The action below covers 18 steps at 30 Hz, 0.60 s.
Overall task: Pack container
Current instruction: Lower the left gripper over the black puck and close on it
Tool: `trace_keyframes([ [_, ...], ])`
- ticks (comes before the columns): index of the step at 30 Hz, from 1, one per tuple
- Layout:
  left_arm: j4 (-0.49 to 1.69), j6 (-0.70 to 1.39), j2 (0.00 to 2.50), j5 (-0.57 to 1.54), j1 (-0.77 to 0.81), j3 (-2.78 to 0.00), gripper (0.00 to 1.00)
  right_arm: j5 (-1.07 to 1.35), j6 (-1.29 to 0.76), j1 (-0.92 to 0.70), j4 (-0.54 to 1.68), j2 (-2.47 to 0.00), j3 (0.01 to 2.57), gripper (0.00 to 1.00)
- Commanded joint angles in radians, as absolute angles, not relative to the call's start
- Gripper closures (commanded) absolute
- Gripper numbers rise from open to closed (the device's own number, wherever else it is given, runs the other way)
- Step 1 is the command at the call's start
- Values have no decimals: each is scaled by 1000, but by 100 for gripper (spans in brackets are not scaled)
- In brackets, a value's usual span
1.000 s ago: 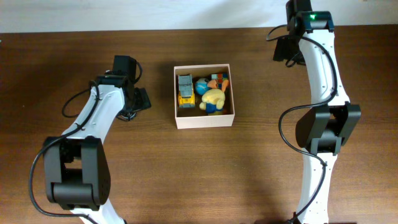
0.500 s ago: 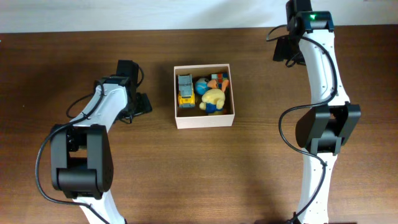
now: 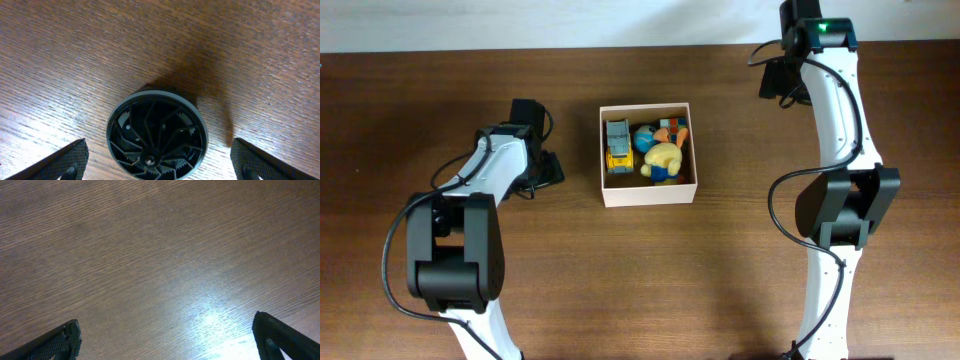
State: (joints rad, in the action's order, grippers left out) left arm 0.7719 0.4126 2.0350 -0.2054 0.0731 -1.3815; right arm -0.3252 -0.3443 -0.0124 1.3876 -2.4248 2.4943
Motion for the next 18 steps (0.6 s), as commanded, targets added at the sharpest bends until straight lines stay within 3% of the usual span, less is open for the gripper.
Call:
trace_keyframes([
  [1, 765, 387, 2048, -199, 66, -1375, 17, -341, -360, -5, 1388, -2429, 2491, 1],
  [4, 766, 383, 2048, -205, 62, -1375, 43, -341, -360, -5, 1388, -2429, 2491, 1],
  [12, 759, 329, 2048, -205, 49, -1375, 44, -341, -360, -5, 1388, -2429, 2491, 1],
  [15, 759, 303, 2048, -205, 49, -1375, 61, -341, -360, -5, 1388, -2429, 2491, 1],
  [18, 759, 294, 2048, -207, 49, -1375, 68, -341, -360, -5, 1388, -2429, 2491, 1],
])
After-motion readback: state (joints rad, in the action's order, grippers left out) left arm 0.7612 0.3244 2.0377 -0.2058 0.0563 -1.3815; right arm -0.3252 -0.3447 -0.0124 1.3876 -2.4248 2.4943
